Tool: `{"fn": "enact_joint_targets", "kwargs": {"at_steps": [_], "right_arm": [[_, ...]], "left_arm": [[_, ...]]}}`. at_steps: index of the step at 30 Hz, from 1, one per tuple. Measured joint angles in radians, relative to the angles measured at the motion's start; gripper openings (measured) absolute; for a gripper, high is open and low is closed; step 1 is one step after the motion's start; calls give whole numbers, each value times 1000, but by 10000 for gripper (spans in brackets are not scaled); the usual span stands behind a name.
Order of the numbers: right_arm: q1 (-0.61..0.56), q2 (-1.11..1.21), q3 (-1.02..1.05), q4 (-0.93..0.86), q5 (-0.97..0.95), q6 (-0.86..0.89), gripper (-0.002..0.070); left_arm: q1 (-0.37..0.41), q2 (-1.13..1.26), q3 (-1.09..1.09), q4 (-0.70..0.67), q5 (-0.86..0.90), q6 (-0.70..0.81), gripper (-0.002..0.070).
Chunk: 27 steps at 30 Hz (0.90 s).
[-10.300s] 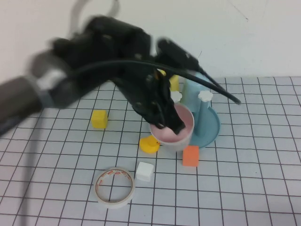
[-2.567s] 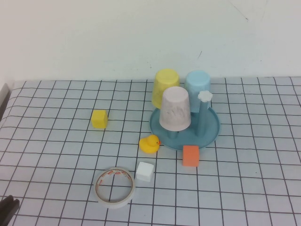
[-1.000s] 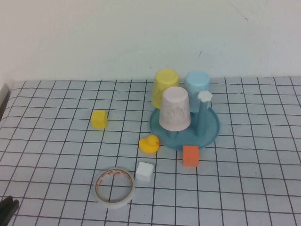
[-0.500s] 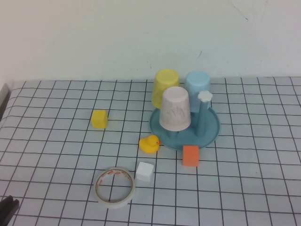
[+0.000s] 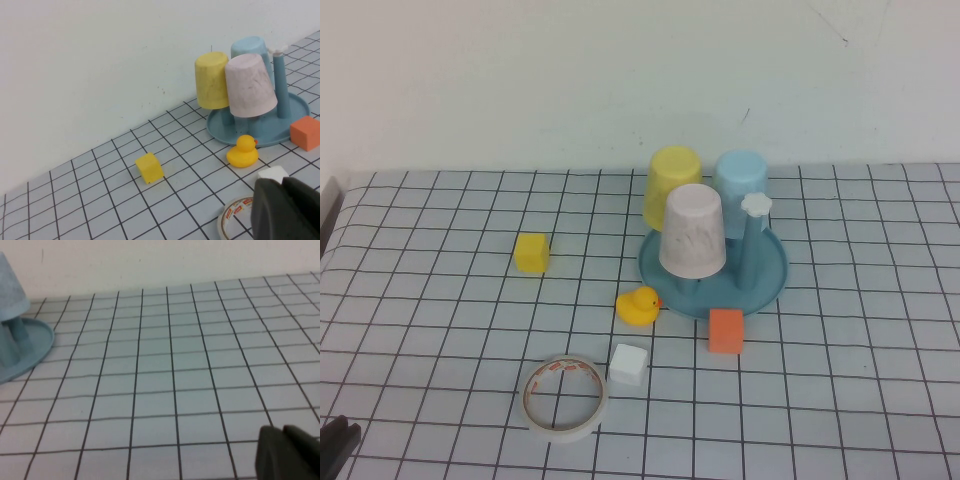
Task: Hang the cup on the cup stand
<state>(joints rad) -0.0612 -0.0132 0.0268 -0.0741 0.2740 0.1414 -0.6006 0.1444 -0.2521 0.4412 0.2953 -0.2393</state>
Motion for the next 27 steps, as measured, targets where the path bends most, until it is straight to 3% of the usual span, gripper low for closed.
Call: {"fn": "enact_joint_targets", "kwargs": {"at_steps": [27], "right_arm": [[2,0,-6,-35,64,30,1]], "left_arm": [[0,0,0,0,0,4,-1]]}}
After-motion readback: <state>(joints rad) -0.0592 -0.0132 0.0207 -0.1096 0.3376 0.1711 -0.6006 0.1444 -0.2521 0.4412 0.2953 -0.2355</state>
